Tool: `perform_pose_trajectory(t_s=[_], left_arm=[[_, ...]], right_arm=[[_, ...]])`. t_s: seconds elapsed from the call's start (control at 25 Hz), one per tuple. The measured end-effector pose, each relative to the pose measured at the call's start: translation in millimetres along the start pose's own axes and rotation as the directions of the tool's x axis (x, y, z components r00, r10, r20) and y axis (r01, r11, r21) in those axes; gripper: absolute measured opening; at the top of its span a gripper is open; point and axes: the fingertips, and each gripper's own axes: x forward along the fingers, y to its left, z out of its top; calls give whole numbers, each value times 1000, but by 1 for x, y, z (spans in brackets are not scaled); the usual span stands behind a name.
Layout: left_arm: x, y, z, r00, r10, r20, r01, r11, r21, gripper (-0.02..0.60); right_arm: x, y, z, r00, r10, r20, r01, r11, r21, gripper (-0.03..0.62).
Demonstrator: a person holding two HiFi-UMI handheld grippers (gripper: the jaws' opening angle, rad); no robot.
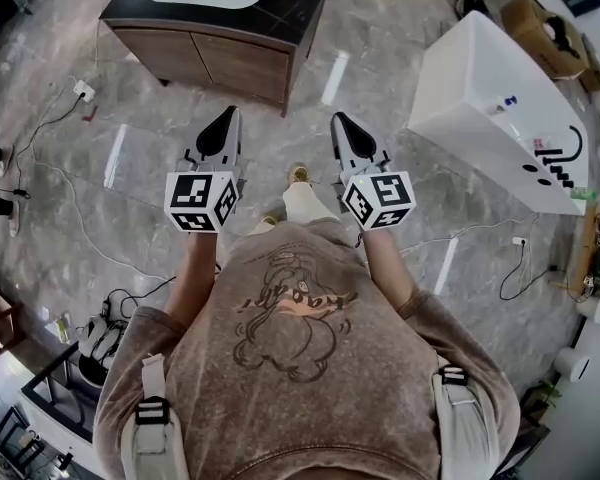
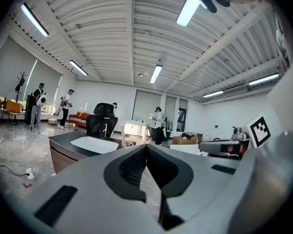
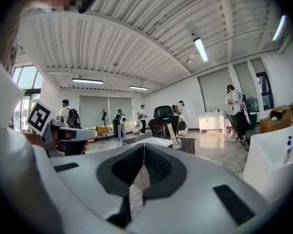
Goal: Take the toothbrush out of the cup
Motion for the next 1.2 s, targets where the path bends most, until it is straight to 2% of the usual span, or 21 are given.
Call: perform_pose_trajectory(t_s=[0.6, 1.2], left_arm=[[62, 40, 9, 1000, -4, 2, 4, 1000, -5, 17], [179, 85, 38, 1000, 0, -4, 0, 999, -34, 17]], right_arm=[[66, -30, 6, 1000, -15, 14, 15, 1000, 6, 18], [165, -104, 39, 1000, -7, 18, 7, 1000, 18, 18]])
